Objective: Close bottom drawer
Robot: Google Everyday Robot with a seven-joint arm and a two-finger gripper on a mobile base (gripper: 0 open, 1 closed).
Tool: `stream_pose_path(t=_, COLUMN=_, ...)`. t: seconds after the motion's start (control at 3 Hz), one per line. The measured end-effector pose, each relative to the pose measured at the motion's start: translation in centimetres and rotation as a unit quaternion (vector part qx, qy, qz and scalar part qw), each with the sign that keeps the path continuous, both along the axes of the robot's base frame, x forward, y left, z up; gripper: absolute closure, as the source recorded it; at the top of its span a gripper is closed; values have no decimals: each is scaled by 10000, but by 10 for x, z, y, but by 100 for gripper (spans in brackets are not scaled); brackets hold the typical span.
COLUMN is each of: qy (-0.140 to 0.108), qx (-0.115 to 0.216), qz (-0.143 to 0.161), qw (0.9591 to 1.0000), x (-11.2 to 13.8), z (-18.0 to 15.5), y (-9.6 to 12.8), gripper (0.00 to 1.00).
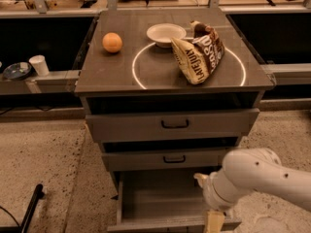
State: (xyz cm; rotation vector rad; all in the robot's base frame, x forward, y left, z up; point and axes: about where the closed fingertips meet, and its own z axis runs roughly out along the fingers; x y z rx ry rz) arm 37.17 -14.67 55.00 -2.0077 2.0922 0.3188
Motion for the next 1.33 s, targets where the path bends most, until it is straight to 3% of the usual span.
stream_pose_path(t=0.33, qy=47, qx=352, qz=-228, qw=9991, x=-4, z=-58, y=-5, gripper=25)
stream_pose_path(t=0.67, qy=-26, qx=547, qz=-236, qw=9982, x=-7, z=-104, y=-9, gripper=56)
stream_pose_path(t=1.0, qy=-22, qx=549, qz=-237, qw=9982, x=-7, z=-104, y=-9, gripper=81)
stream_pose_path(t=1.33, qy=-7, qx=520, qz=-229, qw=9984, x=-7, z=-105, y=-9, gripper=100)
